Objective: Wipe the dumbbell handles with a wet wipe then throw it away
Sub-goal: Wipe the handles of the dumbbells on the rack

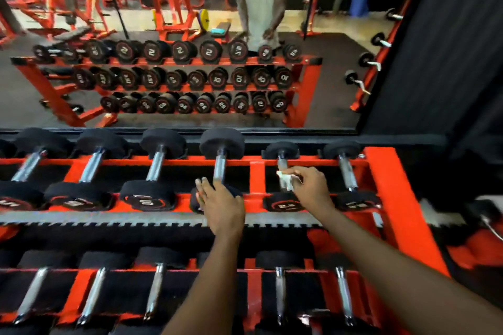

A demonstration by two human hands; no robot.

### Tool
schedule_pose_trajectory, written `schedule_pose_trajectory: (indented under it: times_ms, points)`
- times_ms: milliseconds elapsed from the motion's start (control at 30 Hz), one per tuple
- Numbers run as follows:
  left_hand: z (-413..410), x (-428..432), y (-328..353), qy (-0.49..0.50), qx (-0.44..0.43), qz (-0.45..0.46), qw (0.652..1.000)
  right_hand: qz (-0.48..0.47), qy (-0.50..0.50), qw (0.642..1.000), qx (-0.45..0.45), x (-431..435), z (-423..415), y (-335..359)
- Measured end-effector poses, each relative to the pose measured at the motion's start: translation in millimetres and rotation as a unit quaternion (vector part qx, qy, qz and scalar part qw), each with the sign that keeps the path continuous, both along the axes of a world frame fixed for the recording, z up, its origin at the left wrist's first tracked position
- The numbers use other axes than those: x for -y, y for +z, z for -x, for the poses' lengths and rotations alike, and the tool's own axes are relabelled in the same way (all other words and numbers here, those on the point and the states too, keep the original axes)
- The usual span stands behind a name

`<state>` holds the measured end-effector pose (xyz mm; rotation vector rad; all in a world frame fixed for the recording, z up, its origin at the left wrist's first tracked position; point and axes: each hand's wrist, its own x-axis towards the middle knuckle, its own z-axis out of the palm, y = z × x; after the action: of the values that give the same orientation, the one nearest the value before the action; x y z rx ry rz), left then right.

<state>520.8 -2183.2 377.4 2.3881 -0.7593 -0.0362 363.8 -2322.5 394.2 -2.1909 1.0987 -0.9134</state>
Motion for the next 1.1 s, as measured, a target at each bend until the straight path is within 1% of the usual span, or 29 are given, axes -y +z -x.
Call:
schedule_pose_trajectory:
  times_ms: [33, 100, 200, 300, 367, 467, 600, 700, 767, 833, 867, 900, 933, 1033, 1067, 1100]
  points:
    - [6.9, 4.0, 0.7, -0.022, 0.010, 0.021, 0.999, -0.007, -0.011, 1.000, 0.005, -2.3, 9.4, 3.9]
    - [28.6, 16.3, 3.9, -0.081, -0.010, 0.045, 0.996, -0.021, -0.032, 0.999, 0.011, -4.2, 29.9, 7.9]
    - [61.1, 37.5, 6.2, -0.149, -0.103, 0.007, 0.983, -0.028, -0.043, 0.999, -0.002, 0.2, 47.7, 9.5]
    - [79.3, 52.4, 0.5, -0.165, -0.181, -0.055, 0.968, -0.047, -0.046, 0.998, -0.021, 12.8, 50.1, 11.0]
    - [87.1, 62.8, -7.9, -0.162, -0.222, -0.088, 0.958, -0.046, -0.027, 0.998, -0.023, 24.6, 48.8, 10.2]
    - [89.0, 71.9, -18.0, -0.146, -0.264, -0.076, 0.950, -0.035, 0.027, 0.999, -0.005, 36.4, 42.6, 7.3]
    - [96.3, 87.8, -29.0, -0.112, -0.275, -0.044, 0.954, -0.004, 0.108, 0.992, -0.062, 67.3, 30.5, -6.0]
    - [101.1, 94.4, -34.1, -0.085, -0.268, -0.031, 0.959, 0.042, 0.197, 0.974, -0.102, 96.9, 19.0, -14.6]
    - [103.4, 95.7, -36.8, -0.074, -0.275, -0.034, 0.958, 0.061, 0.277, 0.947, -0.148, 102.3, 15.6, -15.9]
    - [105.6, 95.9, -38.7, -0.061, -0.280, -0.030, 0.958, 0.057, 0.356, 0.910, -0.206, 102.9, 15.0, -15.6]
    - [106.2, 95.6, -38.8, -0.053, -0.279, -0.026, 0.959, 0.060, 0.387, 0.890, -0.234, 104.5, 13.3, -13.6]
    - [106.7, 95.7, -39.4, -0.048, -0.274, -0.024, 0.960, 0.070, 0.397, 0.878, -0.258, 109.5, 8.4, -12.7]
    - [106.5, 96.7, -40.1, -0.045, -0.268, -0.025, 0.962, 0.080, 0.393, 0.878, -0.262, 117.9, 1.4, -12.5]
    - [106.1, 97.3, -39.6, -0.045, -0.254, -0.048, 0.965, 0.082, 0.276, 0.928, -0.236, 144.8, -17.2, -14.8]
    - [106.0, 96.5, -39.2, -0.045, -0.251, -0.054, 0.965, 0.105, 0.258, 0.933, -0.228, 145.1, -20.3, -18.3]
    - [106.3, 96.1, -38.6, -0.045, -0.248, -0.061, 0.966, 0.115, 0.275, 0.929, -0.221, 137.8, -20.5, -19.9]
